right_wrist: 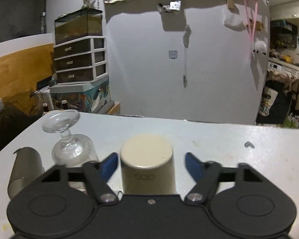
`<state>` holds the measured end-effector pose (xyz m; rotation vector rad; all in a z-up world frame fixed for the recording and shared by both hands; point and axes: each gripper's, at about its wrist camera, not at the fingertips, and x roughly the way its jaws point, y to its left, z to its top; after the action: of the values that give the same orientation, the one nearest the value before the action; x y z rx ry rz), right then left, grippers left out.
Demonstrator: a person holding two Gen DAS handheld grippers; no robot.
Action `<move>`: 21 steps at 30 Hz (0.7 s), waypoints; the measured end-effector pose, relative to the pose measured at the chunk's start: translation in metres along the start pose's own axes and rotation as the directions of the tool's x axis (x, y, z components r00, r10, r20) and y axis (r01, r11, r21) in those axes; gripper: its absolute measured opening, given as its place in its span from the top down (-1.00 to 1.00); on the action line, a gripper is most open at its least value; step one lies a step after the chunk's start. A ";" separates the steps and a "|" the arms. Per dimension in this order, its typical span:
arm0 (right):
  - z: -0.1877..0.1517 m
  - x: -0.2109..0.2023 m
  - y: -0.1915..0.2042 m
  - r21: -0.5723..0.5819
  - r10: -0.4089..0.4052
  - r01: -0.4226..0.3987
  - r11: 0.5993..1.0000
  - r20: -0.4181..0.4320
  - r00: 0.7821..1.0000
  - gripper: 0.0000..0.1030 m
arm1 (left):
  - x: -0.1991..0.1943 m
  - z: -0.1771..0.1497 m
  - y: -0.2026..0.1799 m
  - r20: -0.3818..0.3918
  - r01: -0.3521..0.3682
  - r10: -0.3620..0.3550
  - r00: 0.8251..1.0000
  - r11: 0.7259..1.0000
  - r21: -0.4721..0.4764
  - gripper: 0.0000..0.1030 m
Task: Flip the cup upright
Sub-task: 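Move the right gripper onto the upside-down beige paper cup and close it, then lift the beige paper cup off the table with the right gripper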
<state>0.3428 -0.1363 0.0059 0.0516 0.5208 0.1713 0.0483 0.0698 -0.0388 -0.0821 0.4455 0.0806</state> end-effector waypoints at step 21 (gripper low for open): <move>-0.068 -0.177 -0.034 -0.085 0.094 -0.093 0.992 0.011 0.996 -0.18 | -0.030 -0.016 -0.058 0.005 0.215 -0.215 0.977 0.975 0.054 -1.00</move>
<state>0.1631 -0.2009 0.0302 -0.0053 0.4960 0.2841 0.0200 0.0092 -0.0363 -0.0772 0.4253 -0.1438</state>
